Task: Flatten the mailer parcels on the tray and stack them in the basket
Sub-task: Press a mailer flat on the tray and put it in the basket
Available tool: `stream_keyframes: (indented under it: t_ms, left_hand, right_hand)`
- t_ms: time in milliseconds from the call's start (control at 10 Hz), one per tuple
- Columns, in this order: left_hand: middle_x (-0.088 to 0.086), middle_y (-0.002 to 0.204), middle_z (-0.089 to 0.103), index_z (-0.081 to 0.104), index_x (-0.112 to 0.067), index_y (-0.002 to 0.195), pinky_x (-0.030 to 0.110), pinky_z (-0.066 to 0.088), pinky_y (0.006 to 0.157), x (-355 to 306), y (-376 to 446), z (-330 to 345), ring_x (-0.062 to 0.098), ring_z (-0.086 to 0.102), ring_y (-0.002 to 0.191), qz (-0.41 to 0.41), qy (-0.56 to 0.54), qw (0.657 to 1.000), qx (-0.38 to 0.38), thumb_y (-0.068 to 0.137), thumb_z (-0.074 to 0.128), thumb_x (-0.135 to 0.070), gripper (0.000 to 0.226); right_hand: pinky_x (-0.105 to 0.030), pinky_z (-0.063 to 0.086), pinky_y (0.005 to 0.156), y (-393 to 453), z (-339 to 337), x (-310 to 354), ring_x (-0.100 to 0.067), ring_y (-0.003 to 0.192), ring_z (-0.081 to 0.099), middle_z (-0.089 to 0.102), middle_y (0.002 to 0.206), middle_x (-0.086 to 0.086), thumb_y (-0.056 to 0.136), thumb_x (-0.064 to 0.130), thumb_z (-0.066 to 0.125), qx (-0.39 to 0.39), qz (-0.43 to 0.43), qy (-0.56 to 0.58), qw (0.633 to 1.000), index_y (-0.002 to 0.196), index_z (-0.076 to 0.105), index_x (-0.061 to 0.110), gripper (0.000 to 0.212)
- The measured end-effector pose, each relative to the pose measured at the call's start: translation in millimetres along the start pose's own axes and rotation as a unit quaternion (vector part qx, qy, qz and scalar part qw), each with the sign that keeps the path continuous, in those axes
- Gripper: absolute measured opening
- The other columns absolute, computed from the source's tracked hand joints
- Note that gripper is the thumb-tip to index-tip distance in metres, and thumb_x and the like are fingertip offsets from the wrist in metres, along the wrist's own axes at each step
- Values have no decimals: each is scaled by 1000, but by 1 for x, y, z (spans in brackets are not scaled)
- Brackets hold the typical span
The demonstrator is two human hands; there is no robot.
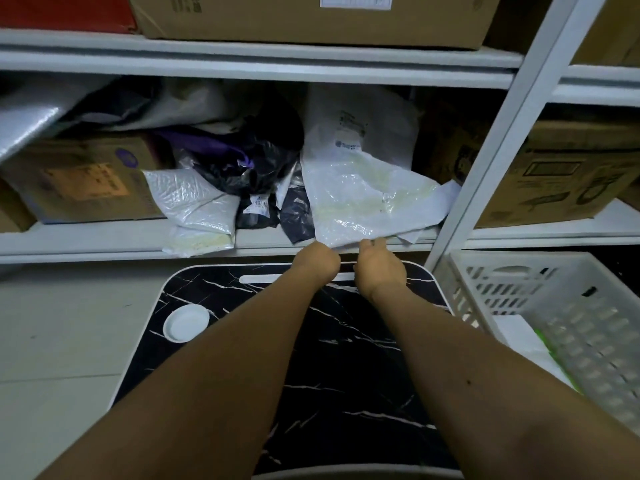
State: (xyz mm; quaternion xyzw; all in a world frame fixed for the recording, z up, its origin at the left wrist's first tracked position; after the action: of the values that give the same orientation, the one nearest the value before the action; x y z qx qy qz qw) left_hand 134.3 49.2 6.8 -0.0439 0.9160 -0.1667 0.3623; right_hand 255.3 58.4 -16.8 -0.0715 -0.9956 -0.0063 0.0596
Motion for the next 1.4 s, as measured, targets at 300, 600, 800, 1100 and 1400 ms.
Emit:
stream_keyframes:
  t_ms: [300, 600, 800, 1100, 1400]
  left_hand:
    - [23, 126, 55, 53, 4, 124, 36, 41, 91, 47, 78, 14, 36, 52, 116, -51, -58, 996, -45, 98, 35, -9, 34]
    - [22, 129, 50, 53, 2, 126, 34, 41, 95, 48, 88, 16, 33, 50, 119, -25, 59, 998, -20, 99, 33, -2, 34]
    - [7, 86, 51, 52, 4, 121, 36, 43, 89, 36, 71, 4, 36, 54, 112, -34, -42, 997, -53, 98, 36, -9, 32]
    - [5, 144, 41, 33, -14, 144, 47, 39, 104, -31, 1, -19, 31, 51, 122, 72, -193, 978, 13, 87, 29, -71, 80]
    - [-1, 102, 67, 63, -22, 110, 34, 51, 76, -20, -43, -36, 18, 63, 93, 19, -416, 907, 56, 86, 40, -70, 58]
  right_hand:
    - [-43, 38, 88, 66, 33, 15, -26, 113, 44, 41, 129, -11, 85, 44, 65, -137, 11, -162, 977, 144, 23, 13, 79]
    - [-44, 37, 87, 95, 43, 15, -31, 110, 48, 45, 128, -11, 96, 29, 45, -94, -2, -125, 988, 141, 36, 20, 46]
    - [-35, 36, 71, 92, -18, -10, -38, 99, 59, 60, 112, -18, 101, 17, 35, -191, 55, 73, 977, 124, 51, 7, 29]
    - [-34, 30, 67, 37, -95, 7, -38, 96, 60, 61, 106, -17, 100, 16, 39, -233, 1, 34, 972, 118, 50, 9, 23]
    - [-34, 37, 66, -50, -114, 72, -30, 88, 65, 63, 102, -7, 98, 13, 38, -230, -95, -52, 967, 124, 48, 11, 28]
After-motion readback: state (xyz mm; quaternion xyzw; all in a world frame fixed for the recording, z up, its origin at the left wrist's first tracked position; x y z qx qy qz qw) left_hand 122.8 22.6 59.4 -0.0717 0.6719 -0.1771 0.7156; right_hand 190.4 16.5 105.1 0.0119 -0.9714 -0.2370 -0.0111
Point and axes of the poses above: each hand's wrist, its own y-axis towards the middle knuckle, its own z-axis out of the palm, x = y × z, the point moved 6 cm from there along y, towards the middle knuckle
